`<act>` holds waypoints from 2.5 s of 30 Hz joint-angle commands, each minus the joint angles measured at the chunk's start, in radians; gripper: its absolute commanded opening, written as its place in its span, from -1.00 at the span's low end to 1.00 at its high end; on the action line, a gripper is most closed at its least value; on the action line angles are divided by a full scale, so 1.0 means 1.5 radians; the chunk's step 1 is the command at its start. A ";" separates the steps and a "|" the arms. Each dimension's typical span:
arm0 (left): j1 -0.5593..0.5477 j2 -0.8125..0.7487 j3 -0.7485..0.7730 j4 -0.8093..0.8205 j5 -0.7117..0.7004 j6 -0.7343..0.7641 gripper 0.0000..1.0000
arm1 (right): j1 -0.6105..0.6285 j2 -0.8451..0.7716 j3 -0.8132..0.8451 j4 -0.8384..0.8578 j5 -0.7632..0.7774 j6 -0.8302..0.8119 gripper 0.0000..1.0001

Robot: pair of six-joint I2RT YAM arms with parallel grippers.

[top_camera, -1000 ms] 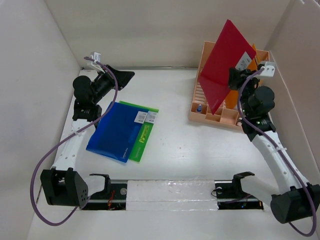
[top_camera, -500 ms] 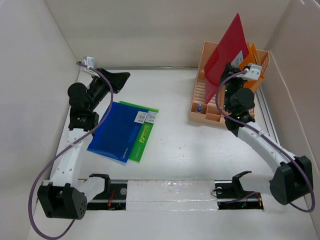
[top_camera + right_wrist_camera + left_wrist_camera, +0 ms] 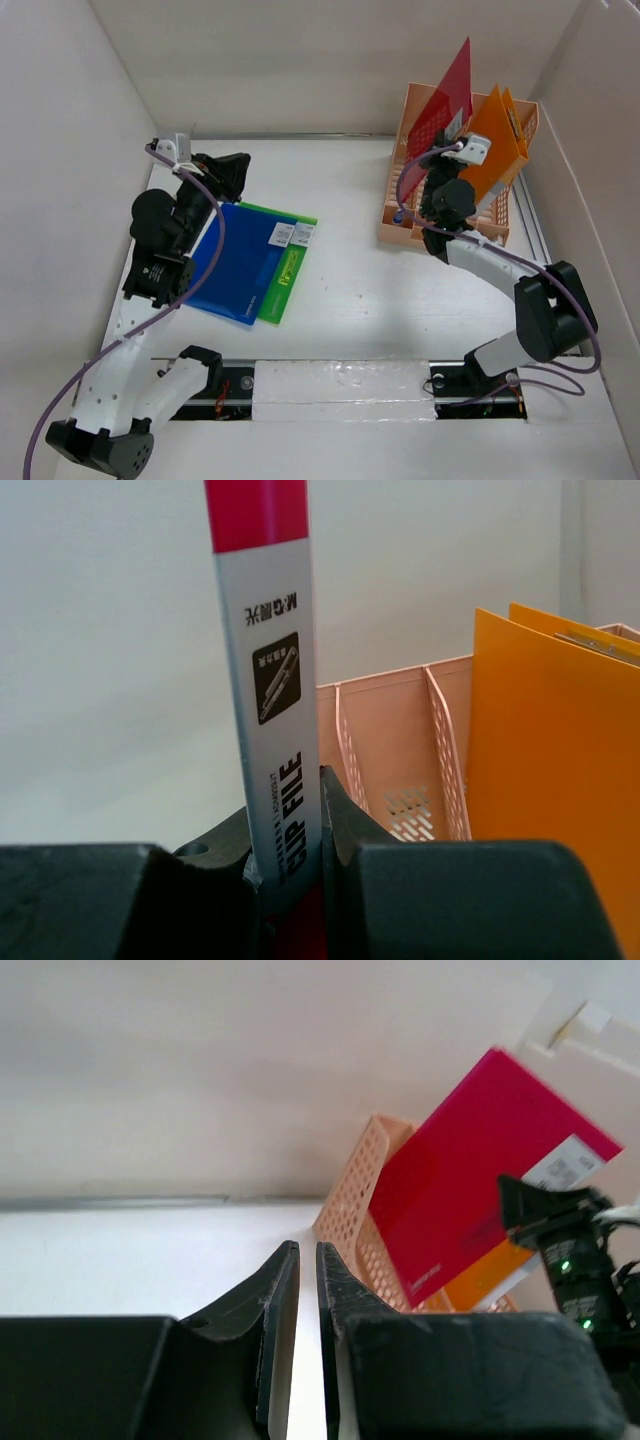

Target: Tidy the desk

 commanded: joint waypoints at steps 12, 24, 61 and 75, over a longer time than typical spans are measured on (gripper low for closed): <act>-0.175 0.059 -0.038 -0.186 -0.234 0.127 -0.76 | 0.003 0.142 0.059 0.174 0.019 -0.082 -1.00; -0.322 0.071 -0.079 -0.134 -0.338 0.164 -0.75 | 0.023 0.178 0.031 0.157 0.038 -0.071 -1.00; -0.322 0.108 -0.095 -0.127 -0.403 0.106 -0.22 | 0.005 -0.095 0.036 -0.381 -0.040 0.322 0.80; -0.287 0.130 -0.091 -0.131 -0.426 0.054 -0.14 | 0.117 -0.159 -0.058 -0.347 -0.167 0.368 -0.45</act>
